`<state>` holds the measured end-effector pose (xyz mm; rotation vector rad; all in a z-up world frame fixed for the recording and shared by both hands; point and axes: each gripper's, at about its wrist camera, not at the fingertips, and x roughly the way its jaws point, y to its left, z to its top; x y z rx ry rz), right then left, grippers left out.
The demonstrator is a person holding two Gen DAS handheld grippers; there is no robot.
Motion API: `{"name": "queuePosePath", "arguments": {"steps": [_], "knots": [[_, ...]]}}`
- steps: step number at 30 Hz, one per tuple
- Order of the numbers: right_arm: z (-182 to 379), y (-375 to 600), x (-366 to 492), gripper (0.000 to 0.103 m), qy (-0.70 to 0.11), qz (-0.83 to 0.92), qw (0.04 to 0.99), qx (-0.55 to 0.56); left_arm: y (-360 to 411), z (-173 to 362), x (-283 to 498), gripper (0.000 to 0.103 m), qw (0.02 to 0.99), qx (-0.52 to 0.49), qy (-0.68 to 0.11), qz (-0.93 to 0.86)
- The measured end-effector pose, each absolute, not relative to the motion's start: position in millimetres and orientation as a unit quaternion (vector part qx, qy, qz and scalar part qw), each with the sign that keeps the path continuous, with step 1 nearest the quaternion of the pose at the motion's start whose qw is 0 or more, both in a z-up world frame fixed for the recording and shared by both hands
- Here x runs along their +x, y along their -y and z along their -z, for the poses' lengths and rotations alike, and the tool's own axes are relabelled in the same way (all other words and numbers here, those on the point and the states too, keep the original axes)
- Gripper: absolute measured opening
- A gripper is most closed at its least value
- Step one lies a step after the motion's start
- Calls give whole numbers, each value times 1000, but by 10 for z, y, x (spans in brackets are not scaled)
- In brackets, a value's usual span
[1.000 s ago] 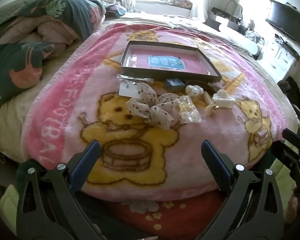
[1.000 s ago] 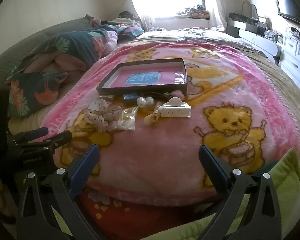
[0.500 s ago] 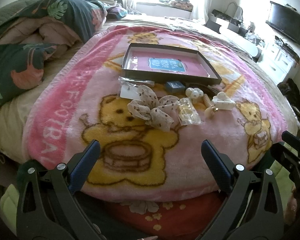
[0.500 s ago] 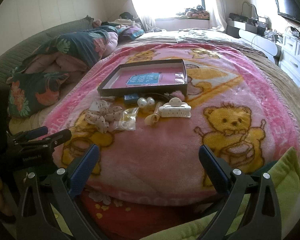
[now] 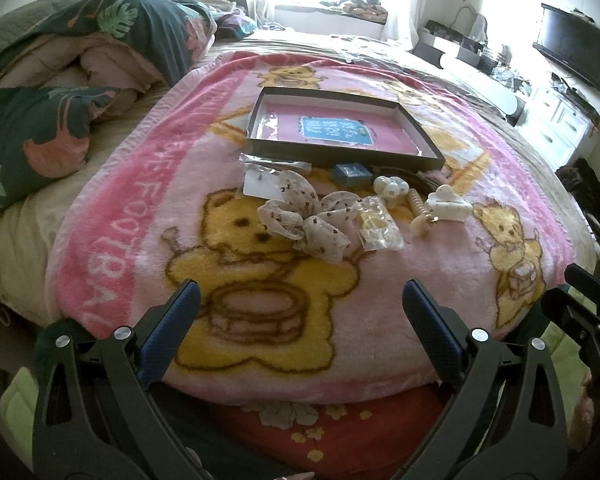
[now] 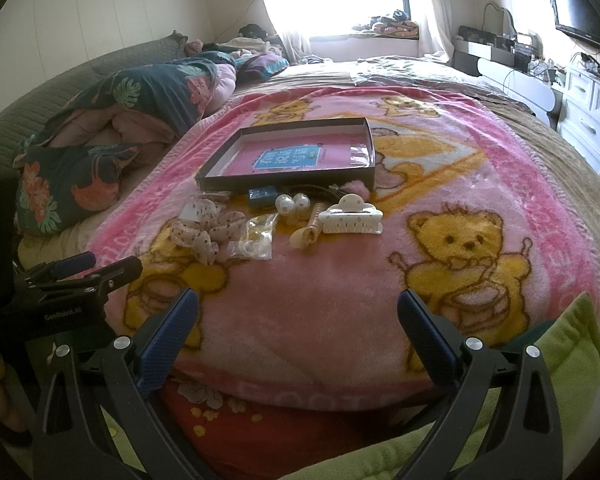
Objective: Organize jewelry
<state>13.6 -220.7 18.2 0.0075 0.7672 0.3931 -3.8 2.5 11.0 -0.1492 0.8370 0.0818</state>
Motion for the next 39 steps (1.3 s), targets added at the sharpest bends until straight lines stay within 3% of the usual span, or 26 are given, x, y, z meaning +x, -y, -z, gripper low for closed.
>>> {"name": "queuePosePath", "arguments": {"steps": [39], "knots": [[-58,1940,343,99,-384,-235,892,-22,-498,-55,-14,95,904,-109,-404,-93]]}}
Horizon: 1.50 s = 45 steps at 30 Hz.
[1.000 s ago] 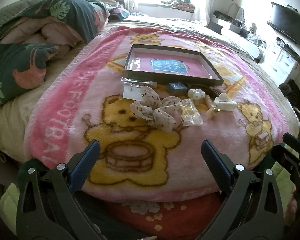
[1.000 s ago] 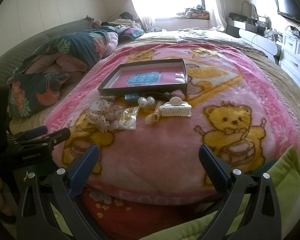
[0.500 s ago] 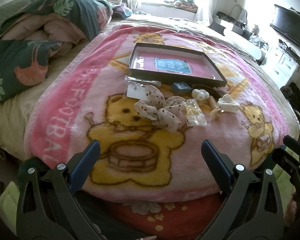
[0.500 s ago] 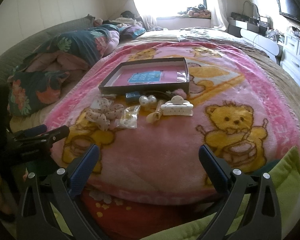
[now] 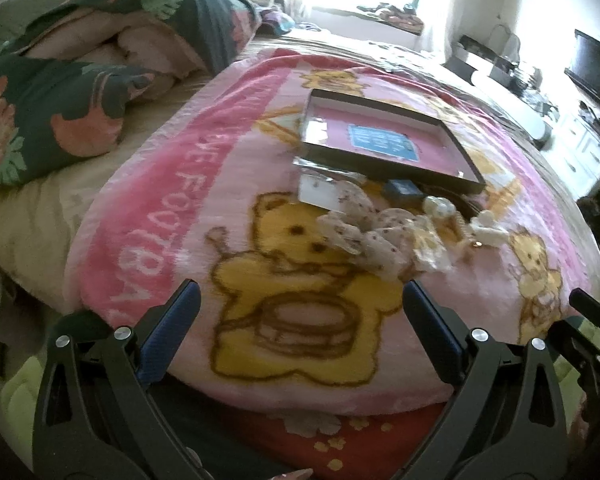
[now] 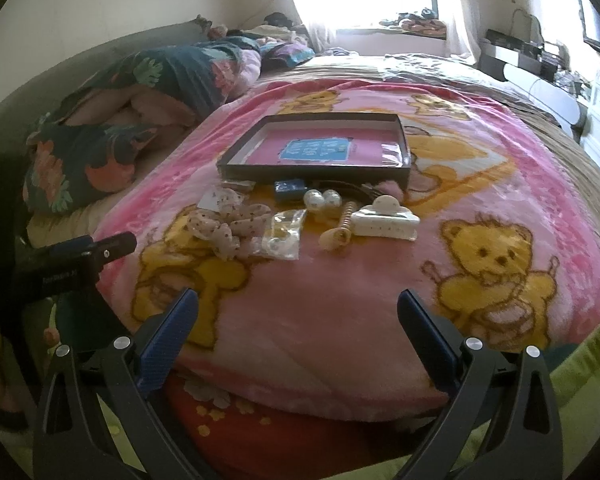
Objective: Organize jewelry
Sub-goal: 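Grasp the polka-dot bow with the left tool while the right tool grasps the white hair claw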
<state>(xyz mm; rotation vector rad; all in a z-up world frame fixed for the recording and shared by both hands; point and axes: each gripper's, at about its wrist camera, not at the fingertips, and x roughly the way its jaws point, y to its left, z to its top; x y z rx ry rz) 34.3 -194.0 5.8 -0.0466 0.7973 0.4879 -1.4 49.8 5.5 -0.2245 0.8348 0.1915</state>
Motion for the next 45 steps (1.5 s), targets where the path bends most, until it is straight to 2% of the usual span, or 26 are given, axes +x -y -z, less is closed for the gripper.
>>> {"name": "queuePosePath", "arguments": {"steps": [16,21,30,35,36,38,39,41,43,45], "knots": [[20,2045,814,99,-391,-201,898,-12,-638,157,438,95,885,-134,-443,-57],[54,2214,1066,99,-392,-170,904,-3,-481,237,674,95,883,-107,-455,-37],[133,2482,1412,99,-396,-135,908,-2,-421,638,1026,95,856,-120,-503,-14],[235,2589,1617,99,-410,-124,903,10,-422,688,1110,93,858,-126,-498,-8],[254,2590,1646,99,-412,-123,903,10,-411,675,1118,91,861,-125,-494,-5],[320,2575,1719,99,-421,-125,898,10,-379,646,1132,71,867,-127,-482,14],[363,2554,1756,99,-426,-132,895,13,-372,644,1136,67,868,-129,-479,20],[428,2497,1800,99,-436,-141,889,12,-346,657,1152,49,868,-131,-477,38],[493,2421,1842,99,-446,-151,882,11,-327,676,1151,38,868,-137,-473,57],[545,2348,1880,99,-452,-157,878,8,-297,691,1177,33,869,-132,-472,62]]}}
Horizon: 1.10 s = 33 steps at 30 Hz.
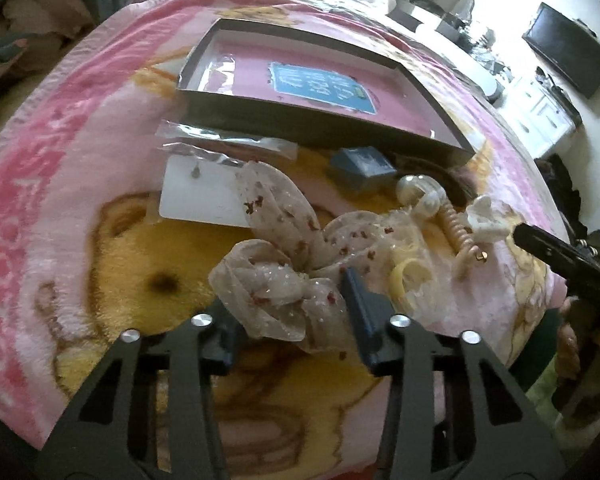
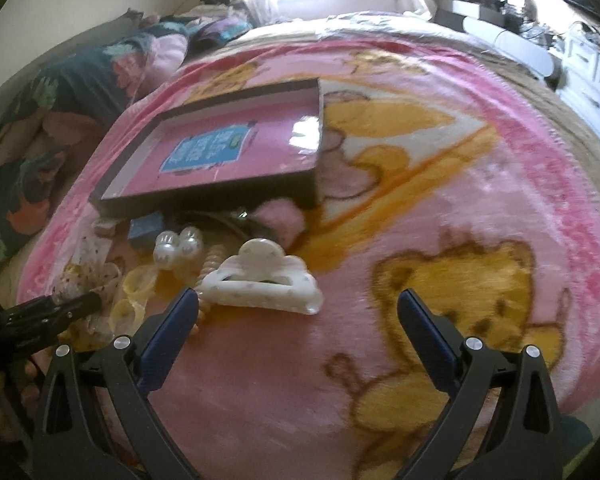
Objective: Organize jewelry
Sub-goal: 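Grasp the polka-dot bow with the left tool while the right tool grasps the white hair claw, then carry the bow and hair claw into the box and open both tools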
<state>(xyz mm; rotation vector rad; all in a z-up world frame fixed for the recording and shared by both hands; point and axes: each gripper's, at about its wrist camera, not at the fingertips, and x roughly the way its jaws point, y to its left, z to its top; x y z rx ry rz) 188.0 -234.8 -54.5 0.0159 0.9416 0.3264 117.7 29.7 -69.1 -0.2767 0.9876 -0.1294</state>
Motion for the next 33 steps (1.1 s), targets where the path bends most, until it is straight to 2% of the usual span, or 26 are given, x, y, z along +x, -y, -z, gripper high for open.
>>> {"name": "queuePosePath", "arguments": {"steps": [5,10,14,16,33], "knots": [[646,2196,1967,99,-461,-166,872,-2,-352,661,1135,18,874,-137,-461,68],[759,2132,2060,98,-476,-170,863,9,-399,595,1060,13,879,-137,-452,66],[846,2149,2113,94,-486,-169,857,23,-432,534,1005,13,883,-138,-445,63],[848,2185,2111,81,-484,-169,858,30,-440,502,987,12,885,-136,-441,60],[588,2792,1793,80,-448,-120,884,55,-471,216,844,12,895,-130,-423,52]]}}
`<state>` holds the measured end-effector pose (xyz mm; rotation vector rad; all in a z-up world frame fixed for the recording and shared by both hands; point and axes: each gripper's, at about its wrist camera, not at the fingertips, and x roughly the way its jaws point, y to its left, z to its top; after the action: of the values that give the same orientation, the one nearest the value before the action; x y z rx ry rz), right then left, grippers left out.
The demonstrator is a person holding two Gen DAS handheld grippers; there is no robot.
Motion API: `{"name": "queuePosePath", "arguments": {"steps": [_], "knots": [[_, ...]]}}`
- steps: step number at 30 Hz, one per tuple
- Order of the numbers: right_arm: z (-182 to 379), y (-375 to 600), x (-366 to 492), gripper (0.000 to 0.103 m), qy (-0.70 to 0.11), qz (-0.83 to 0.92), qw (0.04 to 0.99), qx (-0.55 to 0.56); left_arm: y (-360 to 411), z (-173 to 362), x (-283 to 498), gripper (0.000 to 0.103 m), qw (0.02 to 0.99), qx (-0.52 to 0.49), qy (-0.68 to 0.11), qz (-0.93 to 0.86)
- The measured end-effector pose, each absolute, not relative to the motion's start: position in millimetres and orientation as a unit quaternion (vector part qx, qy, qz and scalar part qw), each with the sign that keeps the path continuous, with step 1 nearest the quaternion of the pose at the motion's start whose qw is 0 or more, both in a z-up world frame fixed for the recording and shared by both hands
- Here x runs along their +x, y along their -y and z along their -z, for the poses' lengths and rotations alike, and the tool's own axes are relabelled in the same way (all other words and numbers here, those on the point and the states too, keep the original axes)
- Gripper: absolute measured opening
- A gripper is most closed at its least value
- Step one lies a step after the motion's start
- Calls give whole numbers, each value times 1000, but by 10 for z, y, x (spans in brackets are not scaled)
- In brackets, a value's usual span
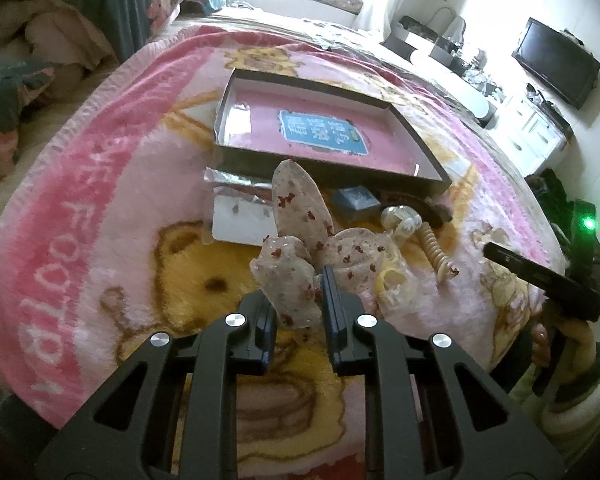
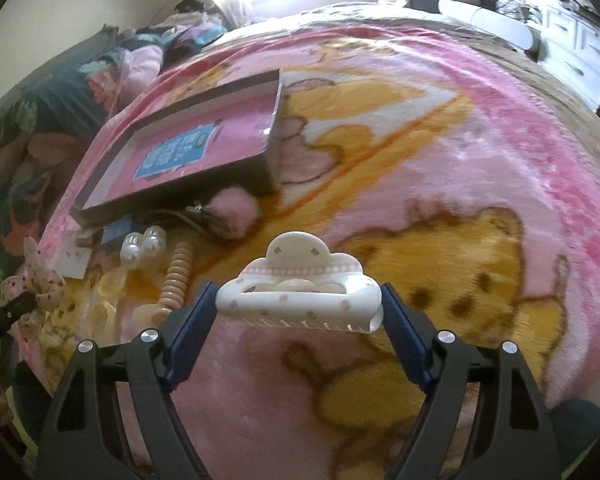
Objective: Organize jewelry
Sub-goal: 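Carry the bow and hair claw into the box and open both tools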
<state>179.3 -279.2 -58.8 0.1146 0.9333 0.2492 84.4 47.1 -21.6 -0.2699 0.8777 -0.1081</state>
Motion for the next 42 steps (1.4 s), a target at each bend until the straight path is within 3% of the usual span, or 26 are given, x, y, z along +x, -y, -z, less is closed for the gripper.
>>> {"name": "queuePosePath", "arguments": {"steps": [22,31,42], "knots": [[-544,2756,1813,80,-337,-168,924,62,-285,-488,1217,13,914,-85,-388,81],[-670,2392,1989,80,-330,-195,923,40,-386,-723,1530,14,925,-77,-364,75],[-567,1920,2285,80,-337,-219,916,10,-514,-584,2132,14,923,-84,-369,64]]}}
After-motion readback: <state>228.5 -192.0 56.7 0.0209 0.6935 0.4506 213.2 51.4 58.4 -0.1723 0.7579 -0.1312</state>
